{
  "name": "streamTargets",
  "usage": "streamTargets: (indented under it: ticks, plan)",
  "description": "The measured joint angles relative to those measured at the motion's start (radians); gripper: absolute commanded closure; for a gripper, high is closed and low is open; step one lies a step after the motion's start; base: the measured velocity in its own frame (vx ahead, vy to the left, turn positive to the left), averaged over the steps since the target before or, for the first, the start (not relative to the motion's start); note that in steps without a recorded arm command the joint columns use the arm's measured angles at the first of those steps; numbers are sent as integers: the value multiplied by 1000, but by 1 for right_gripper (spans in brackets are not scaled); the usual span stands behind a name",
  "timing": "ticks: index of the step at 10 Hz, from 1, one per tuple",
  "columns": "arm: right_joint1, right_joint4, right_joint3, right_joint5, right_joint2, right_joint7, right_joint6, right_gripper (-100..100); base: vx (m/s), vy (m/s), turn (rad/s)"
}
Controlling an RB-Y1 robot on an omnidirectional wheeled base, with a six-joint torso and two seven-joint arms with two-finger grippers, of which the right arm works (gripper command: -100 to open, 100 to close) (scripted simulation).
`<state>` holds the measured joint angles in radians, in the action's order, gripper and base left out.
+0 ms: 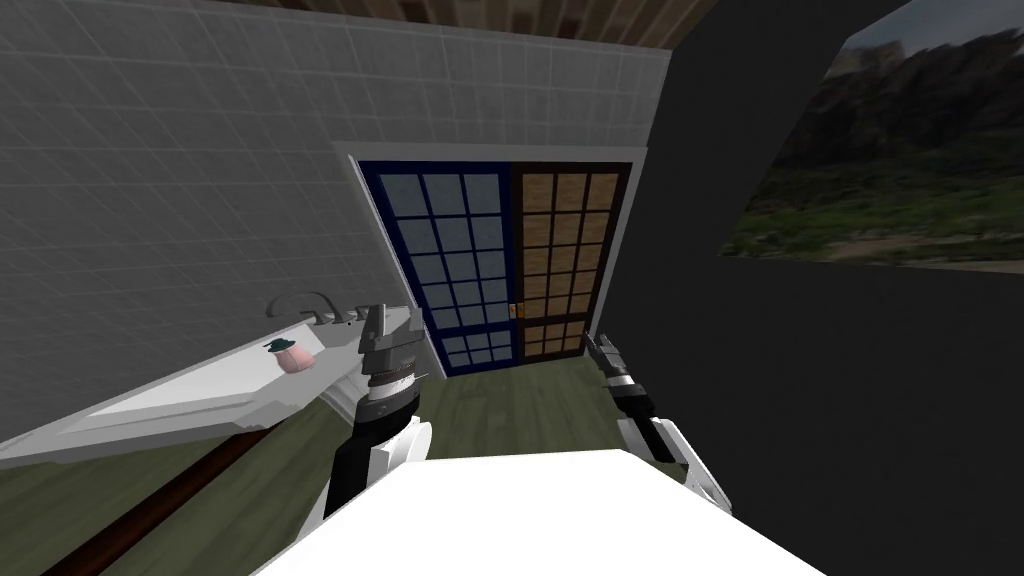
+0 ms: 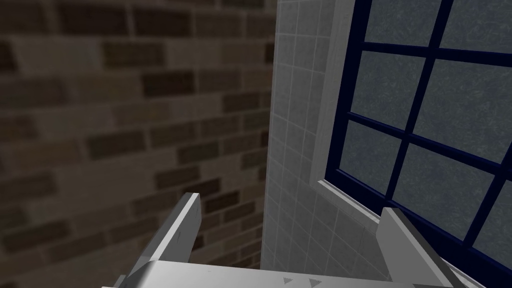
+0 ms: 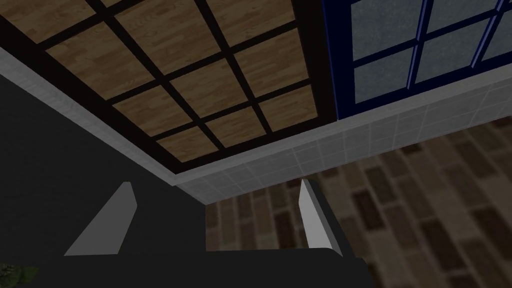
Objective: Pull the door open
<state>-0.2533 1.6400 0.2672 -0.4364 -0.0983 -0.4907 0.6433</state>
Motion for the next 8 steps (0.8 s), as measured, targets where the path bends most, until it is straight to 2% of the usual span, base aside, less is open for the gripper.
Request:
streamTargets:
  ticks: [3,5,8]
  plan:
    - [7,-54,23,-30,-1,-43,21,-100,109,57,4]
    - [31,-111,40,-50,1,-76,38,-100,85,33,9]
    - [42,-166,63,-80,1,-117,59,-100,102,52,6]
